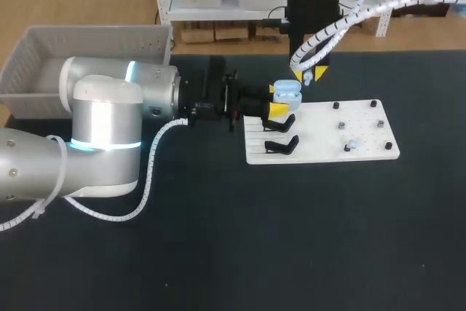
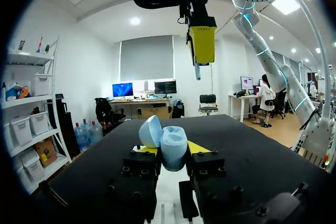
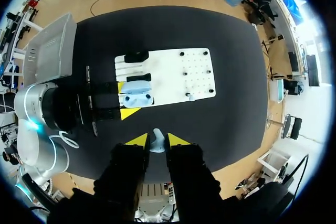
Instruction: Pick up each earbud case from the left stands, insert the matching earbuds, close the lid, and place the case in the box.
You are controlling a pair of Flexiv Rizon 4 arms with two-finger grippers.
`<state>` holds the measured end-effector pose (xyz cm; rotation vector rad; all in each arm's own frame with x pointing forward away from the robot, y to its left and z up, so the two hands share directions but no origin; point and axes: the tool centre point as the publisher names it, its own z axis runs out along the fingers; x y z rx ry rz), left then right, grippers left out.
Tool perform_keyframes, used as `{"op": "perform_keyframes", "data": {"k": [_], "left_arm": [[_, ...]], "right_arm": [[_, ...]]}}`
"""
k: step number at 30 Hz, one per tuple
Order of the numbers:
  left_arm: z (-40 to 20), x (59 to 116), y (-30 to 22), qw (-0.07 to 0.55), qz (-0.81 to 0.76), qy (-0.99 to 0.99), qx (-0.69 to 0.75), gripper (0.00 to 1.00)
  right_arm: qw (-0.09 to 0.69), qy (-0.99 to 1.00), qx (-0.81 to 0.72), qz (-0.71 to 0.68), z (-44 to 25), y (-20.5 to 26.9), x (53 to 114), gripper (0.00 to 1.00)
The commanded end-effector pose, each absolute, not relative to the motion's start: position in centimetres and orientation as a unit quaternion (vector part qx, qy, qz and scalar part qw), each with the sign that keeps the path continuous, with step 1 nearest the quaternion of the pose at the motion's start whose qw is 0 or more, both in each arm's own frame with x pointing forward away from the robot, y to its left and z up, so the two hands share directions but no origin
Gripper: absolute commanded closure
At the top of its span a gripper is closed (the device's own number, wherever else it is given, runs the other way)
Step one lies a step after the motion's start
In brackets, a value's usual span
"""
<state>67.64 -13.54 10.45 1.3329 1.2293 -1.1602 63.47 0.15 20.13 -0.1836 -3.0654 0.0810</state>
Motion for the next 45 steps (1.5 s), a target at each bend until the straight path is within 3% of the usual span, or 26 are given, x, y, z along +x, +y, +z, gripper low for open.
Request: {"op": "perform_keyframes", "data": {"k": [1,9,18,26,45], "left_arm": [[10.3,67.5,-13.5,0.478,-0.473,0.502,0.544,1.00],[10.3,67.5,-13.5,0.478,-0.473,0.502,0.544,1.00],[10.3,67.5,-13.5,0.478,-0.473,0.502,0.544,1.00],[10.3,67.5,-13.5,0.478,-0.473,0.502,0.544,1.00],[10.3,67.5,-13.5,0.478,-0.473,0.502,0.544,1.00]], "right_arm": [[0.033,-0.997,-0.060,0.026,20.1,0.1,63.4,1.00],[0.045,-0.981,-0.187,0.009,19.5,0.8,64.4,1.00],[0.003,-0.948,-0.317,0.012,18.7,0.2,64.8,1.00],[-0.050,-0.936,-0.346,0.047,17.9,0.2,64.9,1.00],[-0.006,-0.934,-0.353,0.053,16.6,2.5,66.0,1.00]]}}
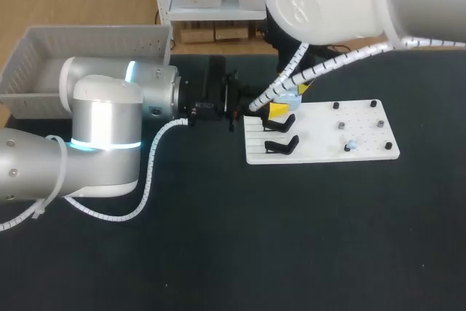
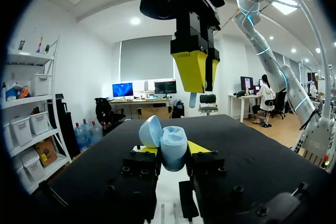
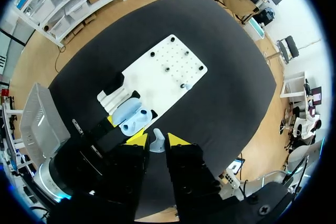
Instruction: Pick up each earbud case from the left stands, insert the matching earbuds, close the lid, and place the case in the box.
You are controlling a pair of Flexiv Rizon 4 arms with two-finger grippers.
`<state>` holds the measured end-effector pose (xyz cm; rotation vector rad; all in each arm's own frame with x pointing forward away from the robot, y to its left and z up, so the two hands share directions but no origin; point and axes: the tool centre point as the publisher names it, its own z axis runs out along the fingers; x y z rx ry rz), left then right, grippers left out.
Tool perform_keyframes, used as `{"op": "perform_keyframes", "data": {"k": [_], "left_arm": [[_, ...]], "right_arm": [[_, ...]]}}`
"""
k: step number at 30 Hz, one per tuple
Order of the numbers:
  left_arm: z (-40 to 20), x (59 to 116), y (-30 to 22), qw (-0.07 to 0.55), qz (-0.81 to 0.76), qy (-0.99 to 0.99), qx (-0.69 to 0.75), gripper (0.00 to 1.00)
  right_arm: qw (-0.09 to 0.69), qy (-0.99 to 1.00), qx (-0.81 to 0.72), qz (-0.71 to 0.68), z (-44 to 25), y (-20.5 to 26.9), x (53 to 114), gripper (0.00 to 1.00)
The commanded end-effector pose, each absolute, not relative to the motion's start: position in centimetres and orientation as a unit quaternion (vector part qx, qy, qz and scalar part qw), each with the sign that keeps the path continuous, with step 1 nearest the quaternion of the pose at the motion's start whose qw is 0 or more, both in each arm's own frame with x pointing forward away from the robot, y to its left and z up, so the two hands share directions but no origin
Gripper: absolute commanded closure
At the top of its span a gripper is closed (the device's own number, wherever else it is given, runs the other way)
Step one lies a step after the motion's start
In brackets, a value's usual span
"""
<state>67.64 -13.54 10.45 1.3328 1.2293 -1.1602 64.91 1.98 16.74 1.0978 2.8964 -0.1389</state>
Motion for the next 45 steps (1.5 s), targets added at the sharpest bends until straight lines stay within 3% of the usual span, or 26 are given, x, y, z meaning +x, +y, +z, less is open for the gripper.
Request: {"op": "perform_keyframes", "data": {"k": [1,45], "left_arm": [[10.3,67.5,-13.5,0.478,-0.473,0.502,0.544,1.00],[10.3,67.5,-13.5,0.478,-0.473,0.502,0.544,1.00]], "right_arm": [[0.002,0.934,0.352,-0.055,16.4,2.6,66.1,1.00],[-0.035,0.929,0.367,-0.034,14.5,1.9,67.1,1.00]]}}
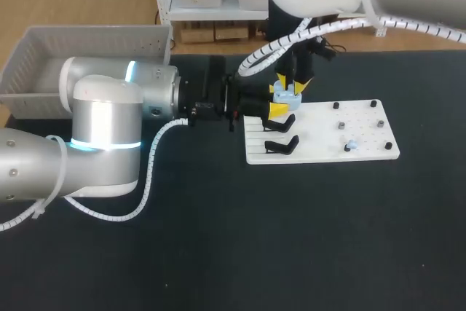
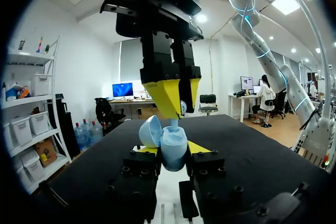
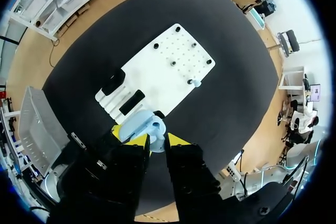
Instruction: Pick up each earbud case from the left stands, insert the matching earbuds, close the lid, and place the case in the box.
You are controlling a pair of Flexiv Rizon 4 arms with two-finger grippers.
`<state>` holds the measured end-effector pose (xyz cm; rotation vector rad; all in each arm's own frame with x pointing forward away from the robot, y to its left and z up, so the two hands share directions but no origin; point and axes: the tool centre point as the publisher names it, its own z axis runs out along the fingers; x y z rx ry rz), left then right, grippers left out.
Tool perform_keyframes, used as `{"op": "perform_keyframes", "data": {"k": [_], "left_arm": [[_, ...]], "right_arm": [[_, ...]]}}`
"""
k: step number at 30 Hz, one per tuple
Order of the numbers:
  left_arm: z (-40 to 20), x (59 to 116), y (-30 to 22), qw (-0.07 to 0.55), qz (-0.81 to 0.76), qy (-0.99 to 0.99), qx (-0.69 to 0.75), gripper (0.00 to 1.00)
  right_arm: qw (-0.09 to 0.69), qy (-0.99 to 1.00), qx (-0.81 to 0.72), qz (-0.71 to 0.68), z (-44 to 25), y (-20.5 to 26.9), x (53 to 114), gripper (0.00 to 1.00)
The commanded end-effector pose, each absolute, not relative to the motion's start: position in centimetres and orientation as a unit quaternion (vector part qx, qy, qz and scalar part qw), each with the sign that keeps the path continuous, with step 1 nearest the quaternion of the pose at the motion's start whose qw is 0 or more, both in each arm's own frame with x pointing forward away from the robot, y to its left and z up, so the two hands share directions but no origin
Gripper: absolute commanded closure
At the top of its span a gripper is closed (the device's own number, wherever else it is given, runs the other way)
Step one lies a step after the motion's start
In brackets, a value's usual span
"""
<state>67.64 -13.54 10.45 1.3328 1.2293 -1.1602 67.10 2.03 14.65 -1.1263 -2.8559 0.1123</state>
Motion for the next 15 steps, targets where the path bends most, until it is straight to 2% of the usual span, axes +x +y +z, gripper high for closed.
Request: {"op": "perform_keyframes", "data": {"k": [1,15], "left_arm": [[10.32,67.52,-13.54,0.478,-0.473,0.502,0.544,1.00],[10.32,67.52,-13.54,0.478,-0.473,0.502,0.544,1.00]], "right_arm": [[0.035,-0.929,-0.367,0.034,14.51,1.84,67.19,1.00],[0.037,-0.929,-0.368,0.032,14.37,1.64,67.78,1.00]]}}
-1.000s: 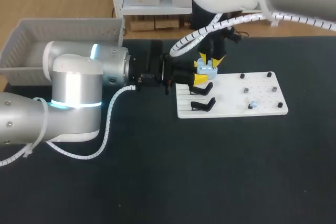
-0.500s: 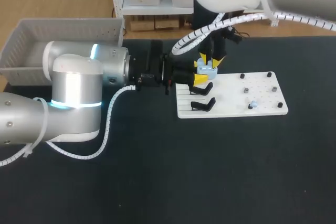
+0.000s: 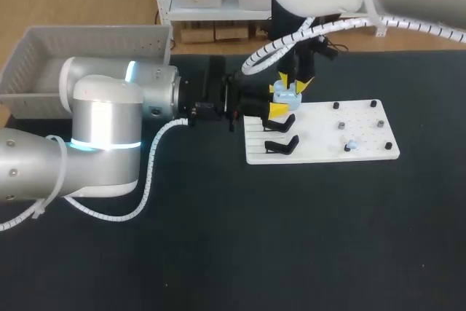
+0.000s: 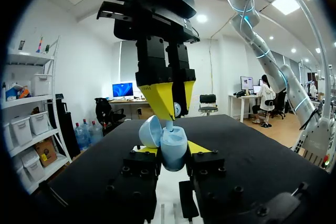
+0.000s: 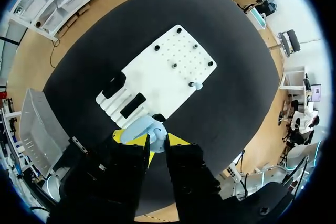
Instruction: Pick up each earbud case from the left stands, insert the matching earbuds, close the lid, and place the case in the box.
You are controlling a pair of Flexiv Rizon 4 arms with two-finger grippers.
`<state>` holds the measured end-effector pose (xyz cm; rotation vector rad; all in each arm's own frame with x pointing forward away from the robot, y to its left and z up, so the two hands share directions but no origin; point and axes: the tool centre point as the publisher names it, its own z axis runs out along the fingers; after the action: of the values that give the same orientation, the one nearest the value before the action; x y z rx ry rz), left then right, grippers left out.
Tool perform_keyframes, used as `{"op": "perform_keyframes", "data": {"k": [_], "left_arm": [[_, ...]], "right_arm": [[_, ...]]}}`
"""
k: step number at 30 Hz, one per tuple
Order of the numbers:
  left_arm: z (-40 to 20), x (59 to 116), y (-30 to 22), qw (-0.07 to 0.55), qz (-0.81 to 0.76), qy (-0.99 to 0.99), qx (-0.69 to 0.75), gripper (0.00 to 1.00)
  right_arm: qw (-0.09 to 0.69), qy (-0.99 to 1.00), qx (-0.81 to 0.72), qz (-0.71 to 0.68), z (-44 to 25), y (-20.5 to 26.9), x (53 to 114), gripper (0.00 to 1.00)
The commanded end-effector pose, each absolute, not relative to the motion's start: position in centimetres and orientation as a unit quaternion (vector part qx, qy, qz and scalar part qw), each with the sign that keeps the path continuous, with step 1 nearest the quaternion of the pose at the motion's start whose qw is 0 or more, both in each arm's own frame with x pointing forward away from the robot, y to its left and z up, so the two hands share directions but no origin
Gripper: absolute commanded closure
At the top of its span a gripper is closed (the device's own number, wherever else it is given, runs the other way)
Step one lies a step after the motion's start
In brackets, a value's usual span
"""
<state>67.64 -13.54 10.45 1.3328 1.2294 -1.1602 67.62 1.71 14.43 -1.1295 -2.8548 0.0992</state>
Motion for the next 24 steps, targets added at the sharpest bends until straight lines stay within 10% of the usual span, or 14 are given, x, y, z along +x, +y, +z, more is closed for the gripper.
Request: {"op": "perform_keyframes", "data": {"k": [1,17,21,24], "left_arm": [[10.3,67.5,-13.5,0.478,-0.473,0.502,0.544,1.00],[10.3,67.5,-13.5,0.478,-0.473,0.502,0.544,1.00],[10.3,67.5,-13.5,0.478,-0.473,0.502,0.544,1.00],[10.3,67.5,-13.5,0.478,-0.473,0.502,0.544,1.00]], "right_arm": [[0.038,-0.929,-0.368,0.032,14.4,1.6,67.8,1.00],[0.050,-0.928,-0.368,0.034,13.8,1.7,67.8,1.00],[0.050,-0.928,-0.368,0.023,14.3,1.7,67.6,0.33],[0.047,-0.930,-0.363,0.011,15.0,1.7,66.9,0.23]]}}
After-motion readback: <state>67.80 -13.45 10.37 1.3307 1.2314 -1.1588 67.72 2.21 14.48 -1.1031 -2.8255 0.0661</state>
